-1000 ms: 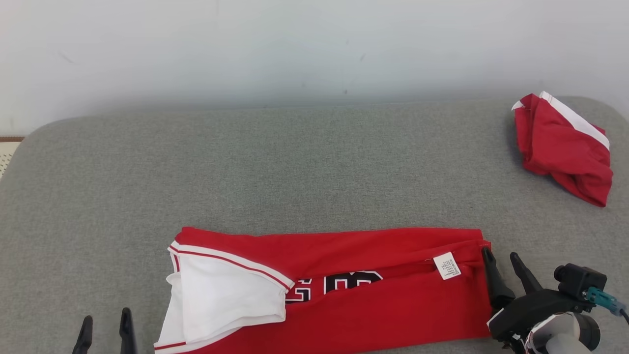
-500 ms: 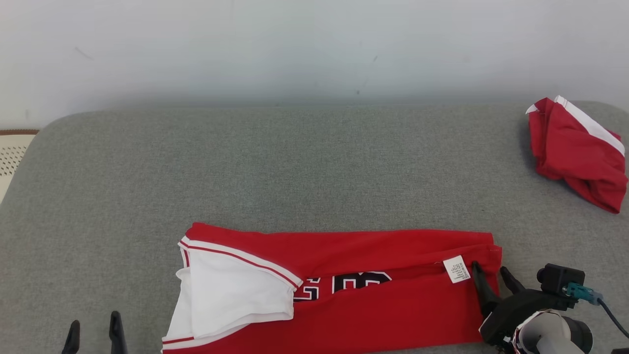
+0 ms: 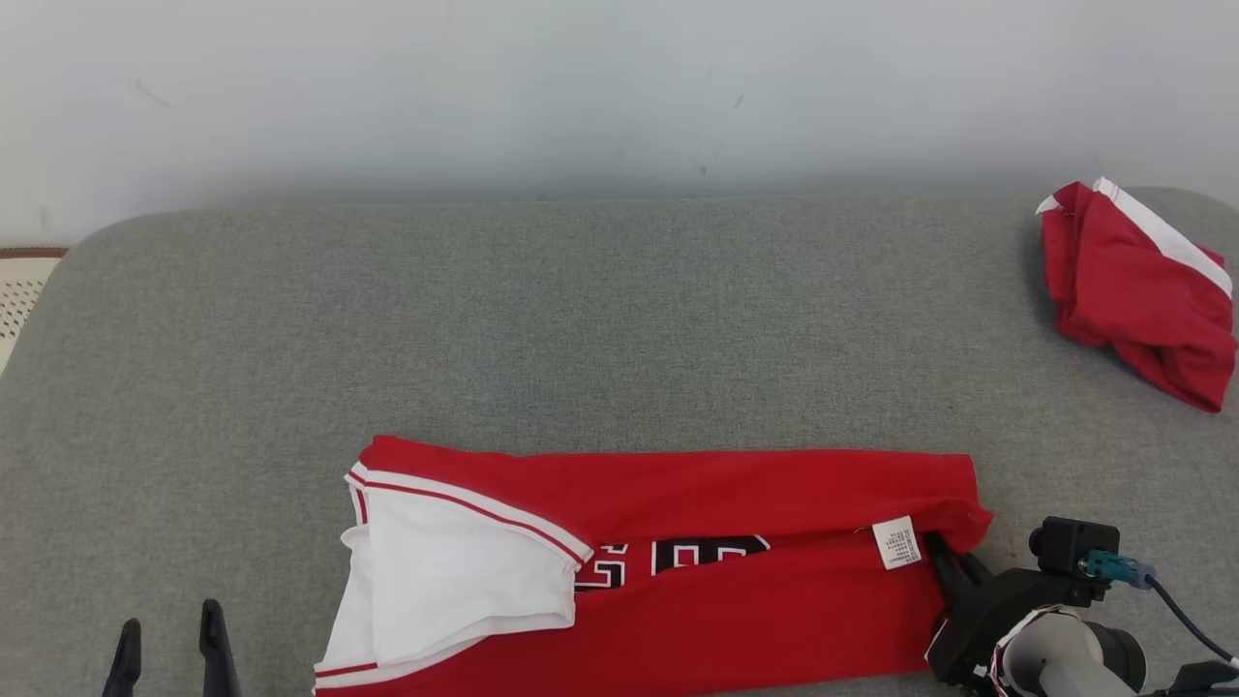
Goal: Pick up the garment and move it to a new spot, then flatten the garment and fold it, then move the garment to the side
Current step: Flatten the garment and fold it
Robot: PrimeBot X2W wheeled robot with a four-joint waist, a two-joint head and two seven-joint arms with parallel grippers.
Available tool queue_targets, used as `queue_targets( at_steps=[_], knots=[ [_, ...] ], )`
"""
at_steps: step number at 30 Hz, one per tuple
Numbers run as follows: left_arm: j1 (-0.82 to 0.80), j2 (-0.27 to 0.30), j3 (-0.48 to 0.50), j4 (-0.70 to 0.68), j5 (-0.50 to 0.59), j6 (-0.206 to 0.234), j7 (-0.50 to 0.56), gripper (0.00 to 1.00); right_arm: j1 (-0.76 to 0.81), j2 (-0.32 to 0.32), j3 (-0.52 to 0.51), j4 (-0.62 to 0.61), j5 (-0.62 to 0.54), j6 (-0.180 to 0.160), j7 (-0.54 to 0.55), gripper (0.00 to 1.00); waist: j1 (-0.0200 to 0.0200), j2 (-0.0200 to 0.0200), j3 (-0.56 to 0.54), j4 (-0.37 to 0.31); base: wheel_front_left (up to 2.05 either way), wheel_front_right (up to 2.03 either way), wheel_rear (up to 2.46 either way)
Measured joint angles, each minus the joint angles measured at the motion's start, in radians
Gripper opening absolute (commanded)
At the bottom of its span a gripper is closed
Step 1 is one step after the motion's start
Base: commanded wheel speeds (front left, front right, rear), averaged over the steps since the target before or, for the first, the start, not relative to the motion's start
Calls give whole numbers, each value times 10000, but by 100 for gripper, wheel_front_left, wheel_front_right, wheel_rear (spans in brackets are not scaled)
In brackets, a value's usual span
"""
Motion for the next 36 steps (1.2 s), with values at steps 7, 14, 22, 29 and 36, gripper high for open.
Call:
queue_targets(
  at_steps=[7, 14, 22, 29, 36],
  knots=[
    [-27, 0, -56, -25, -46, 79, 0, 100, -32, -119, 36, -119, 167, 6, -535, 0, 0, 0, -55, -105, 0, 0, 0],
    [-22, 0, -31, 42, -56, 25, 0, 100, -44, -771, -355, -86, 307, 6, -894, 0, 0, 1, -303, -221, 0, 0, 0],
    [38, 0, -25, 159, -56, 27, 0, 100, 128, -1145, -366, -1001, 752, 4, -899, 0, 0, 0, -695, -407, 0, 0, 0],
    [109, -2, -33, 167, -61, 8, 0, 100, 603, -1262, 167, -3118, 1981, 2, -171, 0, 0, 0, -880, -519, 0, 0, 0],
    [104, -2, -119, 201, -98, 2, 0, 100, 901, -1337, 817, -4939, 3172, 0, 663, 0, 0, 0, -874, -389, 0, 0, 0]
  ],
)
